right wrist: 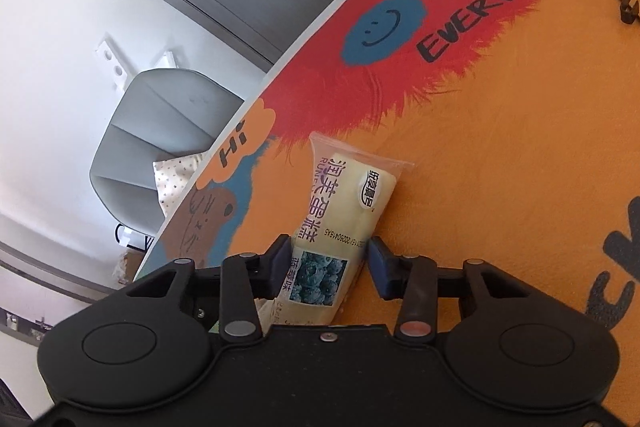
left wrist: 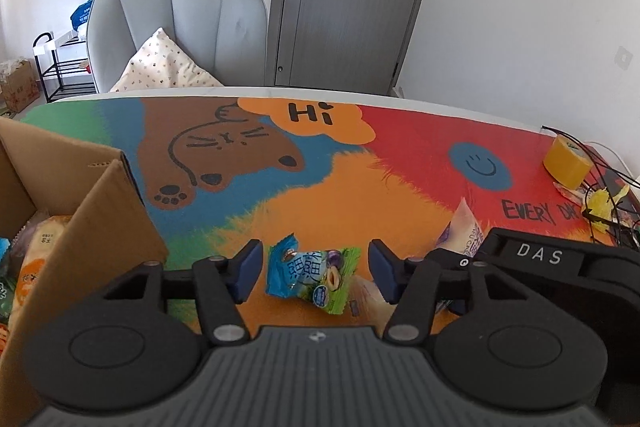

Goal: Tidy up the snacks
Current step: 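Grasp the blue-green foil pack with left tool while right tool grasps berry-print cake bar, then carry the foil pack and cake bar over the box with both tools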

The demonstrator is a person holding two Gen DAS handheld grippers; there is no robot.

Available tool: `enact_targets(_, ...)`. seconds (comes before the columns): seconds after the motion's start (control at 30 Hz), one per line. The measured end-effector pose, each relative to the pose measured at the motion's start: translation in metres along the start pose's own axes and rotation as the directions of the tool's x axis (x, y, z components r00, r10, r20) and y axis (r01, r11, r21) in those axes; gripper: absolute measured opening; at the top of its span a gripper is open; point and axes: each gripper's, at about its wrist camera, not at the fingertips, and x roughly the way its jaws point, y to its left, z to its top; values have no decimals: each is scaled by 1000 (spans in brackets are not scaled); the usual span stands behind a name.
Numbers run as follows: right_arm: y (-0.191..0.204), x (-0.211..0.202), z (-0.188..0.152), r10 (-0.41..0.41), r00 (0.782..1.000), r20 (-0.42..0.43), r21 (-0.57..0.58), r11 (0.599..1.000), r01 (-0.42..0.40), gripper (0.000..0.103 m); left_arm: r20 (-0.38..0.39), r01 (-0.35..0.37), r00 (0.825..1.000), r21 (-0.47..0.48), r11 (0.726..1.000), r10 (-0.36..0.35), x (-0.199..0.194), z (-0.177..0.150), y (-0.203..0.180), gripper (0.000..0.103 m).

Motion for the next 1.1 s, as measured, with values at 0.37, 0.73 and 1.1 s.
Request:
enact_targets(0.37, -21, -30, -6, 45, 998, 36, 56, 997, -47, 18, -2, -20, 1000, 3, 1000, 20, 20, -6, -5, 57)
enact_targets(0.73, -24, -34, -6, 45, 997, 61, 33, 998, -47, 15, -25, -27, 999, 7, 1000, 27, 24, -13, 3, 26)
enact_targets(1.1, -14, -15, -12, 40, 999, 17, 54, 998, -41, 38, -26, 110, 994, 18, 994, -110, 0, -8, 0, 25)
